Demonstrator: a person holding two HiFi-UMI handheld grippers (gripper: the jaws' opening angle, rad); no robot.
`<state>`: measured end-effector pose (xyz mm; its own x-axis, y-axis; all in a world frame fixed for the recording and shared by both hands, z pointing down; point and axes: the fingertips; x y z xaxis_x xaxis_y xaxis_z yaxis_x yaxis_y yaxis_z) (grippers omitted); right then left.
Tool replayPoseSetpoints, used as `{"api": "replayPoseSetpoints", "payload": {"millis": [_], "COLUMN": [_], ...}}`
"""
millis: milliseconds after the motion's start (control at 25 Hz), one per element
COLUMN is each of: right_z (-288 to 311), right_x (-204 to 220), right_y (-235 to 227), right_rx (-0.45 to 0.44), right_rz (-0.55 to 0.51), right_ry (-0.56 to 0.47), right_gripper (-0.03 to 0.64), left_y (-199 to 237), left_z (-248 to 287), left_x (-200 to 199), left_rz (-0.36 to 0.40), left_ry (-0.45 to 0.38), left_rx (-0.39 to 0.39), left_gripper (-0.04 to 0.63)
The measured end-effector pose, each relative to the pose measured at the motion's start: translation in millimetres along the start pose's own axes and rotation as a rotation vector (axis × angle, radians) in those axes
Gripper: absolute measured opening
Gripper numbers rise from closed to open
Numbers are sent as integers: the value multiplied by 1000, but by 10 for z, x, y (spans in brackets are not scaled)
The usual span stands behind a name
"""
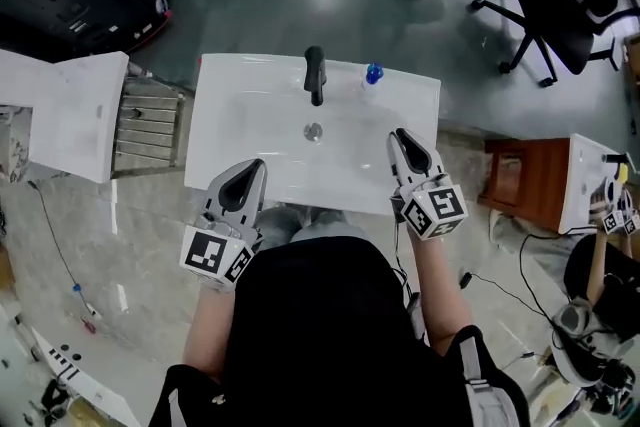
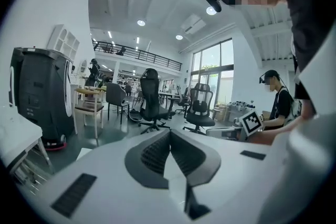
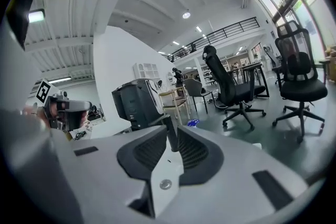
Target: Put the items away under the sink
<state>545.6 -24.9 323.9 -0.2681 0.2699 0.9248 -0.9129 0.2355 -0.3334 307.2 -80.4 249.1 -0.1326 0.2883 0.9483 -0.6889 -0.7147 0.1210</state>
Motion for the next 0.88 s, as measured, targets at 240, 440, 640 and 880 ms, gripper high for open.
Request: {"api": "replayPoseSetpoints", "payload": {"millis": [240, 440, 640, 880], "right_z": [244, 504, 765, 1022], "right_x": [266, 507, 745, 937], "right_y": [-302, -497, -679, -926], "right_rx": [0, 7, 39, 90], "right_rz": [26, 36, 24, 10], "right_ry": [55, 112, 160, 191], "right_gripper": [155, 206, 218, 230], "left_y": [-21, 8, 35, 78], "left_z": [83, 161, 160, 70], "left_x": [169, 334, 488, 658], "left_rz": [-24, -39, -65, -96], "left_ry": [25, 44, 70, 104], "left_rx": [-21, -45, -74, -120], "left_gripper": [23, 23, 23, 23]}}
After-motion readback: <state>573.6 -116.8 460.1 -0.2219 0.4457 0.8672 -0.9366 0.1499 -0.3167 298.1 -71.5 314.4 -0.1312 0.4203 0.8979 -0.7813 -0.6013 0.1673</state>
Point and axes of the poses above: the fingertips, and each gripper's own axes: z forward along the fingers, y to its left, x out of its underside, and after that the axes turned 12 degrees about -x, right-handed
